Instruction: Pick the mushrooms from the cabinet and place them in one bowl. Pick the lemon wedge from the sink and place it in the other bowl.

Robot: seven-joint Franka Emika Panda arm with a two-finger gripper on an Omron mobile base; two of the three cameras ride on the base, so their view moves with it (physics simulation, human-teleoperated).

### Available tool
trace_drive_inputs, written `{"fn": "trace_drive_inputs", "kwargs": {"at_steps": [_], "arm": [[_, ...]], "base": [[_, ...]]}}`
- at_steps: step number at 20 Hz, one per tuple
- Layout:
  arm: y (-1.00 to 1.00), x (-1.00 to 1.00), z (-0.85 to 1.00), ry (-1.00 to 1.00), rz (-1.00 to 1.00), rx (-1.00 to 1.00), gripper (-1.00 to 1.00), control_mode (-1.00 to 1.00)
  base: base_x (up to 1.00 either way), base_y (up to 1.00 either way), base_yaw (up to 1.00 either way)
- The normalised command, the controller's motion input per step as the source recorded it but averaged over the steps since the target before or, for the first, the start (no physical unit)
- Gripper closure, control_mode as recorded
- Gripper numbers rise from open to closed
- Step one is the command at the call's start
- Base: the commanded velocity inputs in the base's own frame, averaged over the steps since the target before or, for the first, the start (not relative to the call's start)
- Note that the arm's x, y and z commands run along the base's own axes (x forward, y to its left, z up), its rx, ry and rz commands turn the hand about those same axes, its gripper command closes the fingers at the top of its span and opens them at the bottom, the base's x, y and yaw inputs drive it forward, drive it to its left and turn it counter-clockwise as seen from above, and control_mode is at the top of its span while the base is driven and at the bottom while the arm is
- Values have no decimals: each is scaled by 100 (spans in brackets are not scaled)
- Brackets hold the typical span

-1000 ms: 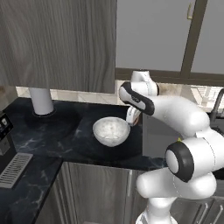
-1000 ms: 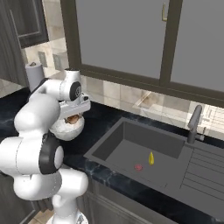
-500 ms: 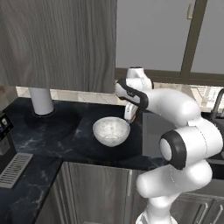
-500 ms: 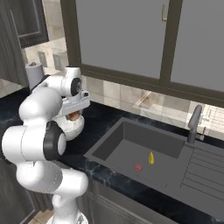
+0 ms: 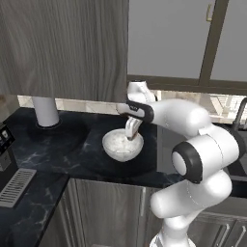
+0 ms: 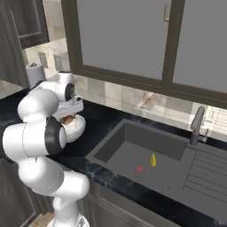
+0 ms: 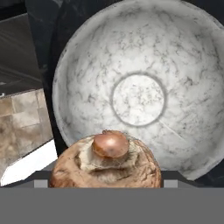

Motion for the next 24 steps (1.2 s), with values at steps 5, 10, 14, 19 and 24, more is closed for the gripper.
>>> {"fn": "trace_drive_inputs", "kwargs": {"at_steps": [5,10,14,19,24], "arm": [[6,10,-28,-6,0,0,100,-100],[6,7,-23,0,-2,0,100,-100],[1,6,-21,0,-1,0,-100,-100],[0,9,11,7,1,0,-100,-100],[7,0,17,1,0,-4,-100,-100]], "base": [[0,0,0],[0,0,0],[0,0,0],[0,0,0],[0,0,0]]}}
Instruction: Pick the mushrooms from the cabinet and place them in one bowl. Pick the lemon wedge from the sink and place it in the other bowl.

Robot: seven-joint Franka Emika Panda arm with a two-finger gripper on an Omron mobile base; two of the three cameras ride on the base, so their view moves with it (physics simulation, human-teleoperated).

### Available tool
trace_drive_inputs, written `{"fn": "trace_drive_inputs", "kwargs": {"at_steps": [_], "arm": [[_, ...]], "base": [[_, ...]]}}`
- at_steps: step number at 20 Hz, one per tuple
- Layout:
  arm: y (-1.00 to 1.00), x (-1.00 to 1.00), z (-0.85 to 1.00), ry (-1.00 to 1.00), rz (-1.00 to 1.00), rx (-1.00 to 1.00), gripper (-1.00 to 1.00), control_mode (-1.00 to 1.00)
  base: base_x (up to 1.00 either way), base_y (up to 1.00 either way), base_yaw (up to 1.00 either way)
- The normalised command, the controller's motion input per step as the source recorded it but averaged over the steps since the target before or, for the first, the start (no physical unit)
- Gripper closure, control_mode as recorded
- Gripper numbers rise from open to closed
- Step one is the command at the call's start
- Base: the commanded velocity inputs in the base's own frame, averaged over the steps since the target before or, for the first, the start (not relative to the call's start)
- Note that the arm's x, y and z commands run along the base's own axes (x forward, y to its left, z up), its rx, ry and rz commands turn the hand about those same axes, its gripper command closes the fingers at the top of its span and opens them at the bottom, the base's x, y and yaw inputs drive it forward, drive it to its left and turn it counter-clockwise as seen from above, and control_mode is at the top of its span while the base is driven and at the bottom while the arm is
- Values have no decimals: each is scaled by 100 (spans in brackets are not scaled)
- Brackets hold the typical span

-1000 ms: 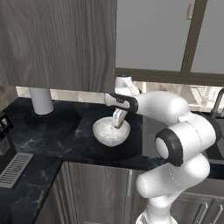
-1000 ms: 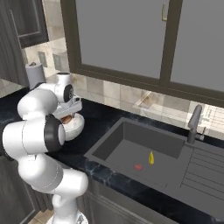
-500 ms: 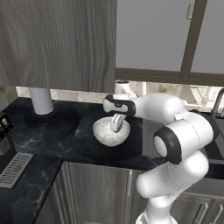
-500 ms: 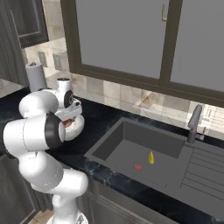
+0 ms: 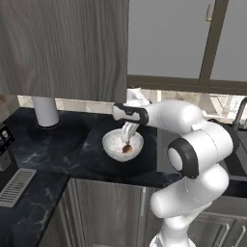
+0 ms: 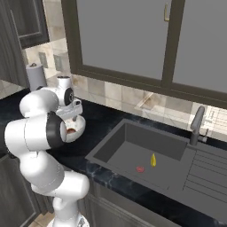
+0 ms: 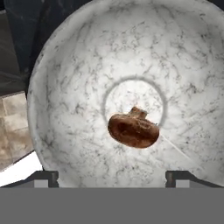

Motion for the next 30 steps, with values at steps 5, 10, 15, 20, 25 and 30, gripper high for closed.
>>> {"fn": "trace_drive_inputs", "kwargs": {"at_steps": [5,10,15,20,25,30], "arm": [[2,0,13,0,0,-3,-100,-100],[-18,0,2,-5,0,0,-100,-100],[-36,-6,2,-9,0,2,-100,-100],[-28,-22,12,-11,0,2,-100,-100],[-15,-53,22,-10,-1,1,-100,-100],[-10,-45,23,-3,-25,2,-100,-100]], "base": [[0,0,0],[0,0,0],[0,0,0],[0,0,0],[0,0,0],[0,0,0]]}}
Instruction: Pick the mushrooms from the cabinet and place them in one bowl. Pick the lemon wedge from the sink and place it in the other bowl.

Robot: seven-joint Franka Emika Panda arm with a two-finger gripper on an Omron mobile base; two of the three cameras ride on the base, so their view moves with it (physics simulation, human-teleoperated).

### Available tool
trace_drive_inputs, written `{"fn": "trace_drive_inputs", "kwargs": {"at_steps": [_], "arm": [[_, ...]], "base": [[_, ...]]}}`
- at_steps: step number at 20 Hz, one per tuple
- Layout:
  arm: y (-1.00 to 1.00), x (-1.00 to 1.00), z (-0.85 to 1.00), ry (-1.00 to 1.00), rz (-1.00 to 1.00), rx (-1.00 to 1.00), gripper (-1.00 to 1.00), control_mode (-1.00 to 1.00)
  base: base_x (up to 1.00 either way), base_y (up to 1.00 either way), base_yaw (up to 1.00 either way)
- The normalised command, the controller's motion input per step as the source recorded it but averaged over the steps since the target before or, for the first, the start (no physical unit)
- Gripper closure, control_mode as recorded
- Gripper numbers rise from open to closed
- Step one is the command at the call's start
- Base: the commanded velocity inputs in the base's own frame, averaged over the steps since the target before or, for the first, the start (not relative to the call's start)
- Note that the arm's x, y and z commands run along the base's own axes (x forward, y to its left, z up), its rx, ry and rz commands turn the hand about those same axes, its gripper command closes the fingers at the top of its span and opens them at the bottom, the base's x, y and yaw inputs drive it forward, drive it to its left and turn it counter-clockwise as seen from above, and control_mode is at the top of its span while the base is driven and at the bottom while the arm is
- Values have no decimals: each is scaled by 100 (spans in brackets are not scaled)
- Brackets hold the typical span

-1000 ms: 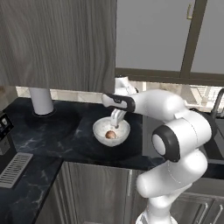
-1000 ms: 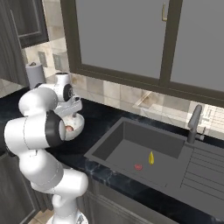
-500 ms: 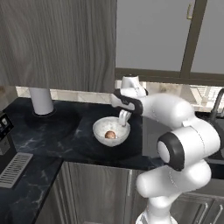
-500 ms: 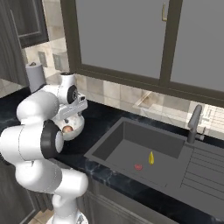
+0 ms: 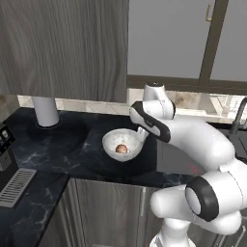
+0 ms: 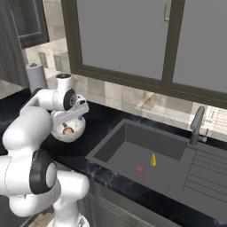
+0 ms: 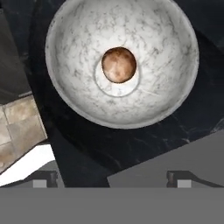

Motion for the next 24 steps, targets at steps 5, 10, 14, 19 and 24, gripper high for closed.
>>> {"fn": "trace_drive_inputs", "kwargs": {"at_steps": [5,10,14,19,24], "arm": [[0,-26,7,-1,-41,6,-100,-100],[0,-23,17,-1,-39,2,-100,-100],[0,-27,23,-2,-36,0,-100,-100],[-1,-31,4,-2,-33,2,-100,-100],[-22,-59,0,-11,-8,20,-100,-100]], "base": [[0,0,0],[0,0,0],[0,0,0],[0,0,0],[0,0,0]]}}
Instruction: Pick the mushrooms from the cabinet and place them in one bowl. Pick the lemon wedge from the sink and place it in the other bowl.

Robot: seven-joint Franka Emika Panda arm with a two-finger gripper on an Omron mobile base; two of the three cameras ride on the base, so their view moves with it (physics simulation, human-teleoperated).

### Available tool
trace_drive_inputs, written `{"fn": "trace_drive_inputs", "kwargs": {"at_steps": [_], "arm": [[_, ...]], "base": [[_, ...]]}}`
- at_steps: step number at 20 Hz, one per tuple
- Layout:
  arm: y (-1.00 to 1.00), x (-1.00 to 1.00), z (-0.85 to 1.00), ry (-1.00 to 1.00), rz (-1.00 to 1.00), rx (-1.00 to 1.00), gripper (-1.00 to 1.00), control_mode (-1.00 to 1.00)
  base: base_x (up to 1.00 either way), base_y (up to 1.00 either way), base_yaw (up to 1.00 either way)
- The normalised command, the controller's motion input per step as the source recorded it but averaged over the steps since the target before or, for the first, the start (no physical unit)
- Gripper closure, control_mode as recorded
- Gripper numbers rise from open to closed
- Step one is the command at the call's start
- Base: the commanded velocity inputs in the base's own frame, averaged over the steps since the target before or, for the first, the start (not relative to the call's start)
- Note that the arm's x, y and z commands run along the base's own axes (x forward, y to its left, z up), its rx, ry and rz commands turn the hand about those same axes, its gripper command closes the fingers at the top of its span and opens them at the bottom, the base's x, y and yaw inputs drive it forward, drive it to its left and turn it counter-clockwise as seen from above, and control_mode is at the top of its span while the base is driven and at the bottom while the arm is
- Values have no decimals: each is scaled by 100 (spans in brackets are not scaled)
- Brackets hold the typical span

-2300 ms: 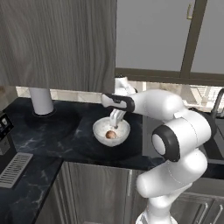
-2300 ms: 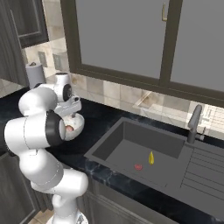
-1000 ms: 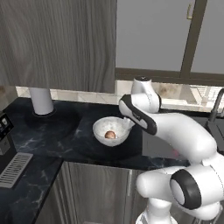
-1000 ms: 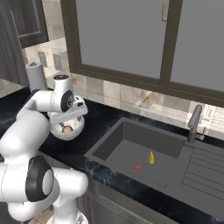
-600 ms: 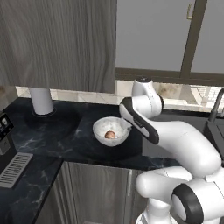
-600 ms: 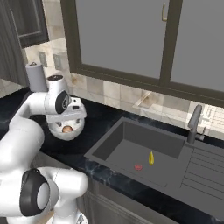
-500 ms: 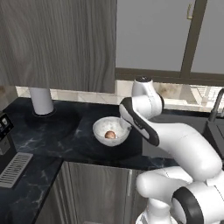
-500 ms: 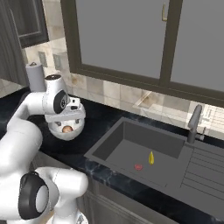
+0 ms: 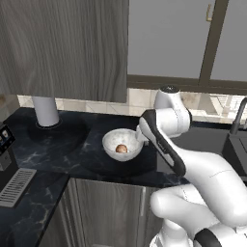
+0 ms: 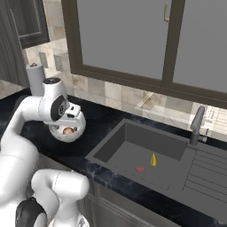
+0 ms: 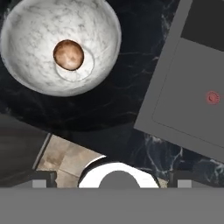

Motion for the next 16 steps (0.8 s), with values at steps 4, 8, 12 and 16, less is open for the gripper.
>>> {"fn": "trace_drive_inputs", "kwargs": {"at_steps": [4,8,12,16], "arm": [[-13,-81,0,-12,-10,13,-100,-100],[1,-63,3,0,-12,1,-100,-100],[2,-70,-2,-6,-9,0,-100,-100],[11,-38,8,0,-8,-6,-100,-100]], "base": [[0,0,0],[0,0,0],[0,0,0],[0,0,0]]}}
